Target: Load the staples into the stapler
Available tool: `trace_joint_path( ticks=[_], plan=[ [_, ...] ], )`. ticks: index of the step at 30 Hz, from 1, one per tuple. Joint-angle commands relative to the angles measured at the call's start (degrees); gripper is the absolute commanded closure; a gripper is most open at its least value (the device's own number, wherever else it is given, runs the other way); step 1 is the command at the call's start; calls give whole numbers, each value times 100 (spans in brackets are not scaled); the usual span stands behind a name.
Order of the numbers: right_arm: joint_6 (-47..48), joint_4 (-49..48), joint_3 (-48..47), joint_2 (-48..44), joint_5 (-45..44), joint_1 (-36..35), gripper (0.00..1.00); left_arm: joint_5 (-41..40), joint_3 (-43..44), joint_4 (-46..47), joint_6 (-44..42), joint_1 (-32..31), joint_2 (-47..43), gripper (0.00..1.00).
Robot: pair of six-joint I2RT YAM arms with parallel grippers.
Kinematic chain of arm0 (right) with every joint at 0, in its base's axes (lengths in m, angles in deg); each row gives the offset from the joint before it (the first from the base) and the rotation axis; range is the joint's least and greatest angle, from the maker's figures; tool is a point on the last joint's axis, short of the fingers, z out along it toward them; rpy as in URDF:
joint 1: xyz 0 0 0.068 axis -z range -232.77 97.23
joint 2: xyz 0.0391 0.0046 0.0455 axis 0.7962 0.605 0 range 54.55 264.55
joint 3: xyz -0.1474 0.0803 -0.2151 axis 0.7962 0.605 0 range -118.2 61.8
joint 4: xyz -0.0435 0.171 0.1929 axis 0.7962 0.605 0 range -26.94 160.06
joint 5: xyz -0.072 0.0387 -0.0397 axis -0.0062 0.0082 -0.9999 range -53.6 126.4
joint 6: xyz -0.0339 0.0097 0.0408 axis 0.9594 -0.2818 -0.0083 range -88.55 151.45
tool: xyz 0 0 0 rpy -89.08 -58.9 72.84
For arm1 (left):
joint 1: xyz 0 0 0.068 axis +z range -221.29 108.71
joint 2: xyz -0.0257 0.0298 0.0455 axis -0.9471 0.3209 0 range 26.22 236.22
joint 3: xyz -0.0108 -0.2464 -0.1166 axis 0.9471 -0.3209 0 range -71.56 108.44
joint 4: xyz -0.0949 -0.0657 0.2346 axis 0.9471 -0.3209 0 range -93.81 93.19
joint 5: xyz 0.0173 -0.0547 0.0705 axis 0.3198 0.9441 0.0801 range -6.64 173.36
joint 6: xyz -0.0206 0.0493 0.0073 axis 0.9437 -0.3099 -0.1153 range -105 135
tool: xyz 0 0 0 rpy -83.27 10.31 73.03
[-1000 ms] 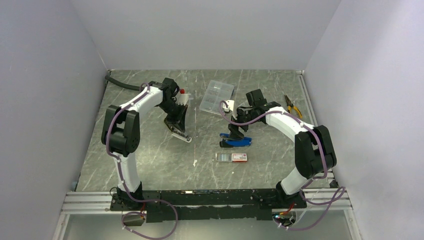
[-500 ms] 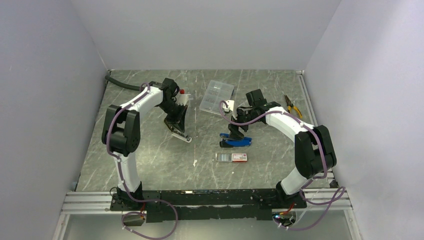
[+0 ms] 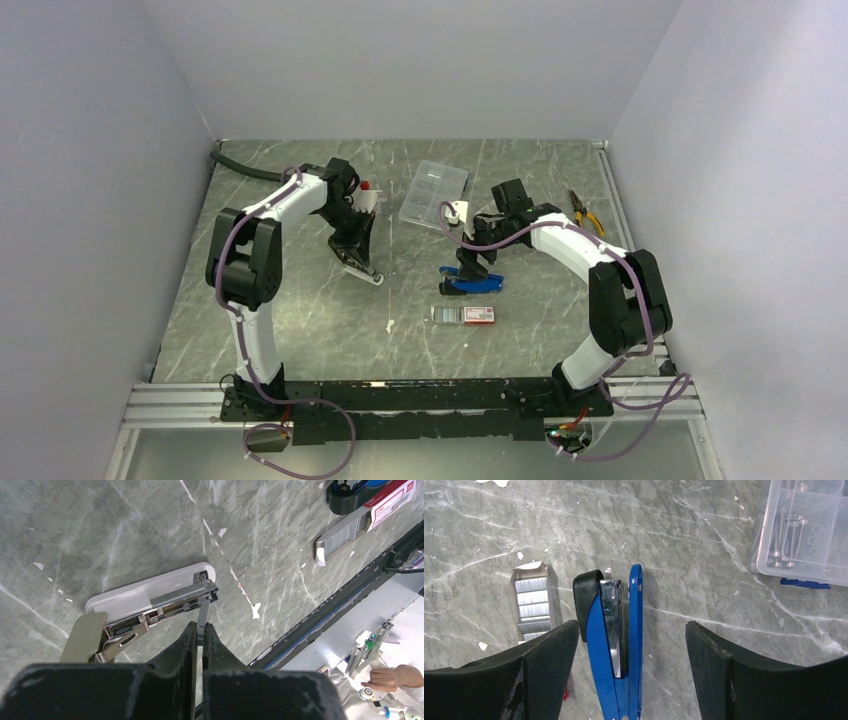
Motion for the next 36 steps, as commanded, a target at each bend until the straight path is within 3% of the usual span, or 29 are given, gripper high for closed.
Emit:
trace_joint_path(
  ticks=[1, 36],
  plan=[
    [143, 34, -80, 30, 43, 6, 18, 40, 185, -44, 84, 27, 46, 97],
    [177, 85, -98, 55, 21, 4, 18, 107, 334, -121, 70, 88, 133, 97]
  ],
)
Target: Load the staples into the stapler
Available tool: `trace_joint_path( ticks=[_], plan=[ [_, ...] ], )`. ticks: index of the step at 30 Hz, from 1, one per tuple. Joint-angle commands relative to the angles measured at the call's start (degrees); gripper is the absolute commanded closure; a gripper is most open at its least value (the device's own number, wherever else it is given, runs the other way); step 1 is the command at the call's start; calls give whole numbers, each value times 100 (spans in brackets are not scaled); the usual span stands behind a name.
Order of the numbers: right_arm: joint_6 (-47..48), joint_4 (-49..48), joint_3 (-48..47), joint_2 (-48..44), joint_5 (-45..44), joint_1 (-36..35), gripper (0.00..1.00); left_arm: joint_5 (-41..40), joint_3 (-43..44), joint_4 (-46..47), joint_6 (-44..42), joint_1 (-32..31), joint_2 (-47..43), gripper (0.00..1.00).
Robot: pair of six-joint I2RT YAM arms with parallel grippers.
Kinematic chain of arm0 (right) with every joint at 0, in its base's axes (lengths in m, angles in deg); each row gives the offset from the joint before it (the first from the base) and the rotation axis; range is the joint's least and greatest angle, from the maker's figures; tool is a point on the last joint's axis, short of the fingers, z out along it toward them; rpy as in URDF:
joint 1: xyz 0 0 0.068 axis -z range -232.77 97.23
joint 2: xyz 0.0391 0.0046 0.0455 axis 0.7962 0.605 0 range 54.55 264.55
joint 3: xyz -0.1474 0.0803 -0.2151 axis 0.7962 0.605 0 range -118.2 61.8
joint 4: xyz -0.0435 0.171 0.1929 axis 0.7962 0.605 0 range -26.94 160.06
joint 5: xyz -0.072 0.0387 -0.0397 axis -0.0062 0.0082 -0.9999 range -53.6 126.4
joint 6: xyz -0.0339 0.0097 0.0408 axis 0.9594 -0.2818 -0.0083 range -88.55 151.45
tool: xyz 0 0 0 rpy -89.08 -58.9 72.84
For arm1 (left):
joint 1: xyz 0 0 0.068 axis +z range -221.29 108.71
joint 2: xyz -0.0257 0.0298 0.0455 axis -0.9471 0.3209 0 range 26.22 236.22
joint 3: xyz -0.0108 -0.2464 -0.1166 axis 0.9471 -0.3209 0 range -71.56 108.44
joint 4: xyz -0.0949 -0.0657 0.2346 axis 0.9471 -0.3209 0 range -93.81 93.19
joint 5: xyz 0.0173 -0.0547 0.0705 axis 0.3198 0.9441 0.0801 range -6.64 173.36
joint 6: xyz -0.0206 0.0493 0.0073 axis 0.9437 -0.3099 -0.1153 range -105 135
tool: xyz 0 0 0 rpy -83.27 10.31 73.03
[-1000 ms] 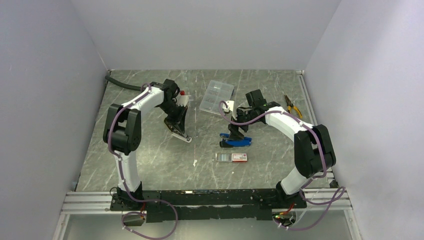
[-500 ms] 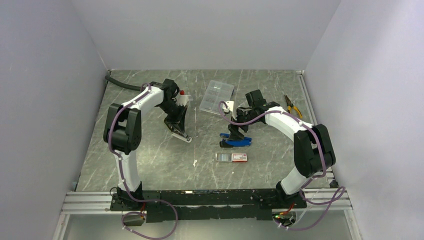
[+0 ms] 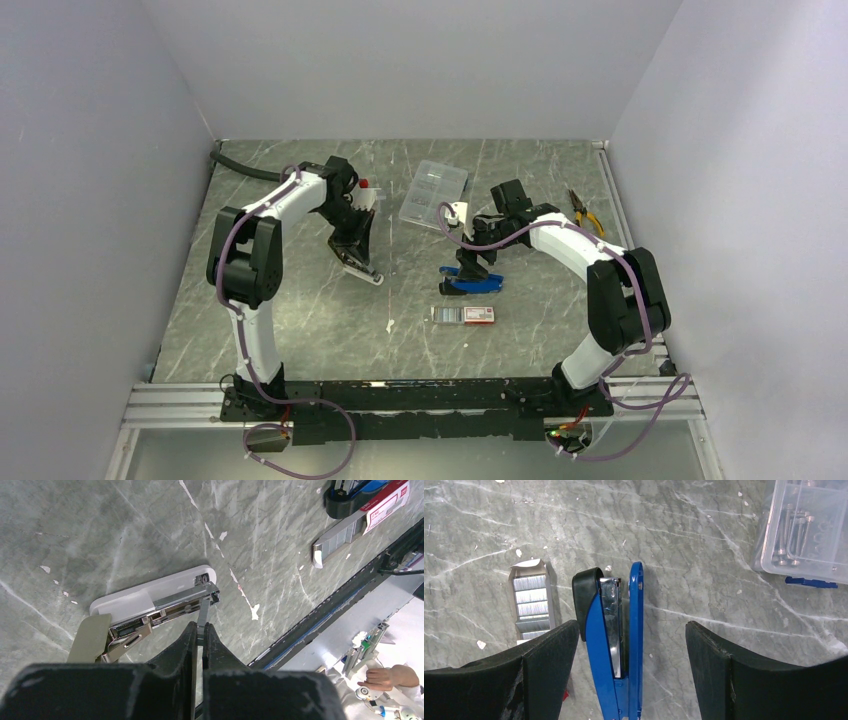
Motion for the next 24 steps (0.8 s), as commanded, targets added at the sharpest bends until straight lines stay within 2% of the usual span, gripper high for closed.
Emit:
trace_joint_path(
  ticks=[1, 24],
  plan=[
    [136, 64, -97, -11, 36, 7, 18, 32, 217, -78, 81, 33, 56, 97],
    [148, 84, -121, 20, 27, 7, 18, 90, 82, -6, 83, 42, 135, 97]
  ],
)
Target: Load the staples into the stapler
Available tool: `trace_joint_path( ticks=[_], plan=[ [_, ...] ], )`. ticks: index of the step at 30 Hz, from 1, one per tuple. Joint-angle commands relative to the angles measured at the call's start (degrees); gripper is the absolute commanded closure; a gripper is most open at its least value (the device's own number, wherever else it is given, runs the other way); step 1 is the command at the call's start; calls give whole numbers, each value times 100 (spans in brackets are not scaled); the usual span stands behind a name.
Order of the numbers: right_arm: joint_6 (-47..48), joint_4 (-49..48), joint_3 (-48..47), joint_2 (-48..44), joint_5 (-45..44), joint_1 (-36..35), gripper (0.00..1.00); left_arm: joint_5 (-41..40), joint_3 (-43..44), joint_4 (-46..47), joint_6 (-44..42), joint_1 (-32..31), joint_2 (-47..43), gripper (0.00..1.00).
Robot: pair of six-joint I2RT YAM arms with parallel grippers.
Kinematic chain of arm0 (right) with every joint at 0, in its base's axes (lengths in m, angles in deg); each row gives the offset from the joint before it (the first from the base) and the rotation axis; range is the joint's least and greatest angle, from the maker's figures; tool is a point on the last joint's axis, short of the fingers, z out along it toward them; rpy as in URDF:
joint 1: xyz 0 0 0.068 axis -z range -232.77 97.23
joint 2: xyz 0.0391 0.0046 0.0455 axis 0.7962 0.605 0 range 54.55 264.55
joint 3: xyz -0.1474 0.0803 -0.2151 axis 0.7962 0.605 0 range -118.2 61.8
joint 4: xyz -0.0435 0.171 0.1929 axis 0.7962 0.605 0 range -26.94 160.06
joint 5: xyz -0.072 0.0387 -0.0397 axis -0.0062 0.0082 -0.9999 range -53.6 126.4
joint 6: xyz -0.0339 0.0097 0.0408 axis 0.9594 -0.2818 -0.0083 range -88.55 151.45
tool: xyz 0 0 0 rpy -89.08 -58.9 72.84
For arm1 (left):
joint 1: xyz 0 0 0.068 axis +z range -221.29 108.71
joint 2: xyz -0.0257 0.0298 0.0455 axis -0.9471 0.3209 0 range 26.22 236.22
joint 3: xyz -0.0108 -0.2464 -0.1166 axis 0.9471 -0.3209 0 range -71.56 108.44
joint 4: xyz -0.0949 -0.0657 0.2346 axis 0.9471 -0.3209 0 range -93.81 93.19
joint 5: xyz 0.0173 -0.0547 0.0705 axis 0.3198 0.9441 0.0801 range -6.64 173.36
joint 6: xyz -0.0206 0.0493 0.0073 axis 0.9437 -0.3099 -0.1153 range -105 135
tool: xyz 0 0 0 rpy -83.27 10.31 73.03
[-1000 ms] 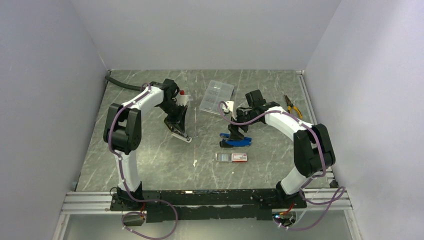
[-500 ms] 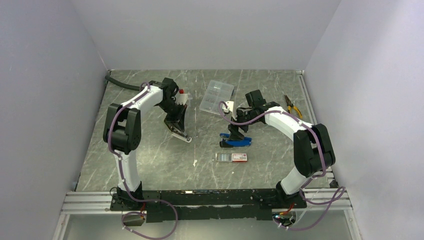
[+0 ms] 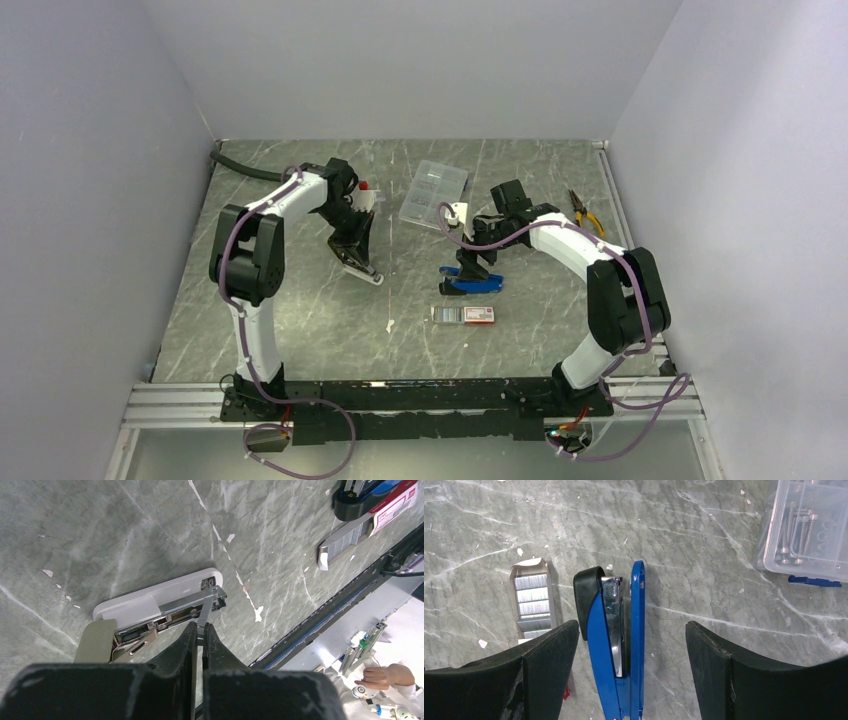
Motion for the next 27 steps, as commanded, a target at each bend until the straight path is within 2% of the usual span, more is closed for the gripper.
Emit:
trace_joint_path(
  ticks=[1, 27],
  plan=[
    [142, 47, -119, 17, 29, 3, 18, 96, 73, -9, 82, 11, 2, 97],
    [141, 72, -142, 46, 21, 8, 18, 330, -65, 54, 82, 25, -326, 97]
  ],
)
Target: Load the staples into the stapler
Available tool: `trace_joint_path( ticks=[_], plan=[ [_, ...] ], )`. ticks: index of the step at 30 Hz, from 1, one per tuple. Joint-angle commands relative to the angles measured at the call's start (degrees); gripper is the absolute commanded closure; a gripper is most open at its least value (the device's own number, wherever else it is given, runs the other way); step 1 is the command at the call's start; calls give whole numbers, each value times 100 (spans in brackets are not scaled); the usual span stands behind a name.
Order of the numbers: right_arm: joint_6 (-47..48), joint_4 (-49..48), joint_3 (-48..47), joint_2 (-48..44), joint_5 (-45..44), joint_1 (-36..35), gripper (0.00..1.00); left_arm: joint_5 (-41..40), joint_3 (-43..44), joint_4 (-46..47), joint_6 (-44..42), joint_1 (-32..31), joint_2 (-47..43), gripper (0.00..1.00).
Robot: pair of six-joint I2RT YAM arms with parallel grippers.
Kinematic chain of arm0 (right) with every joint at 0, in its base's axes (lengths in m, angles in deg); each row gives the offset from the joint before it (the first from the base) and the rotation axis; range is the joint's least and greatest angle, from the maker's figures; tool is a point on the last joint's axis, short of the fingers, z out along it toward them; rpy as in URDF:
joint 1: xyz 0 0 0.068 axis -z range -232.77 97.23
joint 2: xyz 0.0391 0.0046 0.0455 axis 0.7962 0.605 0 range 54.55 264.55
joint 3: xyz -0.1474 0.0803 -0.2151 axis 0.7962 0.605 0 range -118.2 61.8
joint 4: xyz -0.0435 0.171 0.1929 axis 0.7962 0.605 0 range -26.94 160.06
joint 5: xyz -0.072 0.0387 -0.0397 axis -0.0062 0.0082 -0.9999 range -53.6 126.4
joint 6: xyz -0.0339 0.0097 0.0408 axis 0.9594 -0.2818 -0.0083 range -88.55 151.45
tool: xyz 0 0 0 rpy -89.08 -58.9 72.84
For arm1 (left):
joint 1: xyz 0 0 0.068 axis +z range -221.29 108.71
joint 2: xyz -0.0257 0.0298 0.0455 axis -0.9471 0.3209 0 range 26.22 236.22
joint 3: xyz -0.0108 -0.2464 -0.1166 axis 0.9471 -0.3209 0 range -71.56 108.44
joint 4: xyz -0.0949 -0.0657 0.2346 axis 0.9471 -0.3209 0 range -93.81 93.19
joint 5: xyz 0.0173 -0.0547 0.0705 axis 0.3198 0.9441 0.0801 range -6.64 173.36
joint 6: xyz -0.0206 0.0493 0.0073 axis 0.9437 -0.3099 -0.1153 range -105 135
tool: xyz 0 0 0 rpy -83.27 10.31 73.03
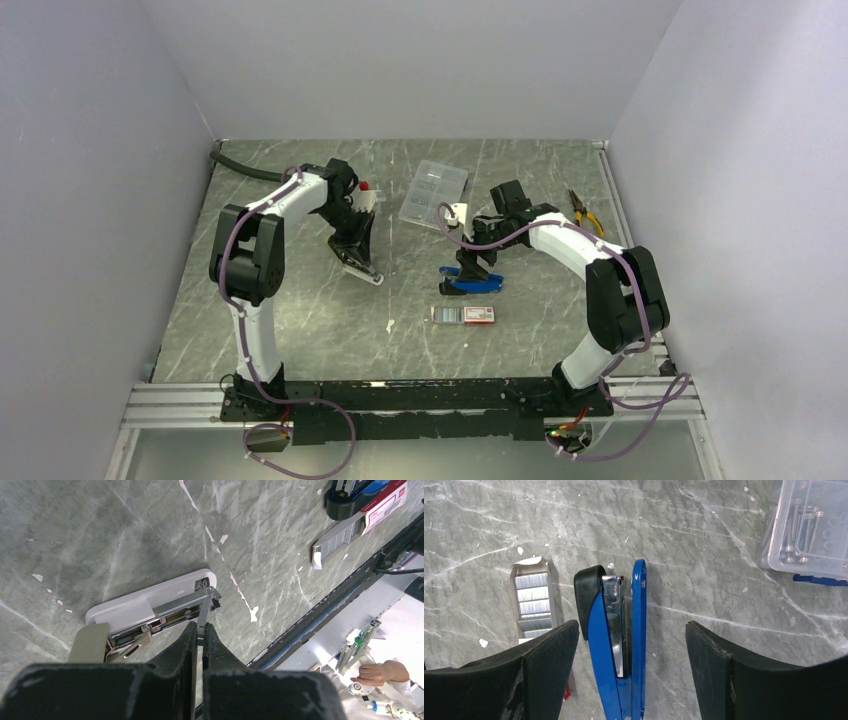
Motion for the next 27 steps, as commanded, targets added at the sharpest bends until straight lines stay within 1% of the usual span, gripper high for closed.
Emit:
trace_joint_path(
  ticks=[1, 13, 20, 27],
  plan=[
    [133, 45, -137, 6, 26, 8, 18, 204, -38, 13, 72, 27, -344, 97],
    [141, 93, -159, 41, 38, 8, 18, 233, -79, 10, 54, 106, -415, 97],
    [159, 111, -172, 76, 38, 8, 18, 70, -87, -30, 20, 111, -347, 97],
    [167, 124, -180, 77, 21, 2, 18, 115, -15, -55, 36, 111, -255, 97]
  ],
)
